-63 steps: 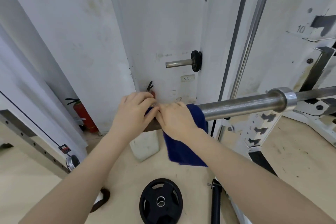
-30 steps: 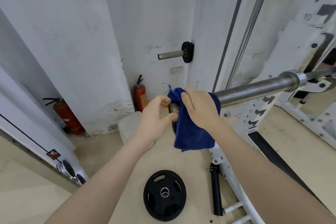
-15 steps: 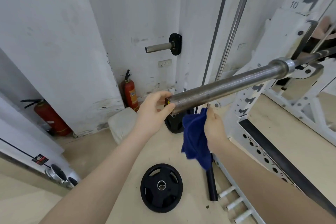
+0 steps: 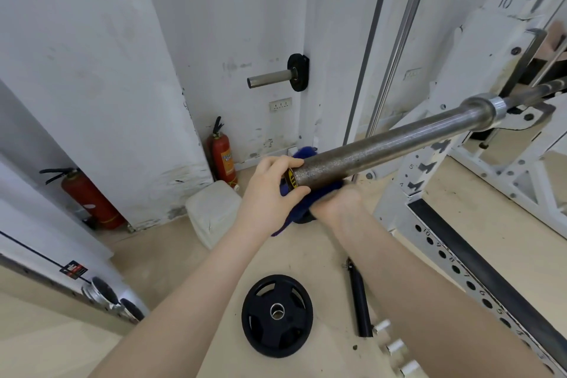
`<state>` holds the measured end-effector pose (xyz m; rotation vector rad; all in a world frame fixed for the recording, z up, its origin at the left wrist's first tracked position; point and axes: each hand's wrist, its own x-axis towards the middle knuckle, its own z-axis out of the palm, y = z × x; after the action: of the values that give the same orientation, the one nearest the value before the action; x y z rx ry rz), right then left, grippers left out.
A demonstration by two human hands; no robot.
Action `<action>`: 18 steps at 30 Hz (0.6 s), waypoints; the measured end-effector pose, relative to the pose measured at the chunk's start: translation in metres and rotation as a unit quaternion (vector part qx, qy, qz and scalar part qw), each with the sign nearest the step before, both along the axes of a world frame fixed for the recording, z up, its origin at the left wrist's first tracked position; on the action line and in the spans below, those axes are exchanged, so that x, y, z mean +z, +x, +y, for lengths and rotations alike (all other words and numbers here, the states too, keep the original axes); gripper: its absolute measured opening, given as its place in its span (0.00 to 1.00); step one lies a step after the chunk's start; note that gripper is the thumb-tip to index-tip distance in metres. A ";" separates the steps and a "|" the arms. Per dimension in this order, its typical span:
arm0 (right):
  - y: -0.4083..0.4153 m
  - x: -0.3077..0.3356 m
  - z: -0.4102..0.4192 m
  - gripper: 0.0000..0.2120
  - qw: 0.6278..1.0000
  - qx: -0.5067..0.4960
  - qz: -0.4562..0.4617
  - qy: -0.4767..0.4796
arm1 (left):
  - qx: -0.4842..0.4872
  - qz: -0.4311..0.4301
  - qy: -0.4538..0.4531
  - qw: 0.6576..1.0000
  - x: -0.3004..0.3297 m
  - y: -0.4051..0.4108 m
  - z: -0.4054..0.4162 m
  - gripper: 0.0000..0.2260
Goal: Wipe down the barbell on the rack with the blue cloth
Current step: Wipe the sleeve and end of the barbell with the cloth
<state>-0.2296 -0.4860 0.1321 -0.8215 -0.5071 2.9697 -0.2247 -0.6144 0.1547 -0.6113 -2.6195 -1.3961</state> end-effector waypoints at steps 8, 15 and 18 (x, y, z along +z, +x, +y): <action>-0.013 0.000 0.011 0.12 0.995 -0.084 -0.051 0.009 | -0.001 0.007 0.020 1.000 -0.005 -0.001 0.003 0.17; 0.001 0.010 -0.002 0.17 0.995 -0.008 -0.097 -0.009 | -0.001 0.034 0.006 0.999 -0.006 0.003 0.002 0.17; -0.007 -0.001 0.034 0.07 0.984 -0.061 -0.138 0.094 | -0.001 0.016 0.009 1.000 -0.005 0.002 0.001 0.18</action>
<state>-0.2364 -0.4518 0.1310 -1.2008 -0.7062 2.6585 -0.2232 -0.6131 0.1496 -0.6283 -2.5805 -1.3973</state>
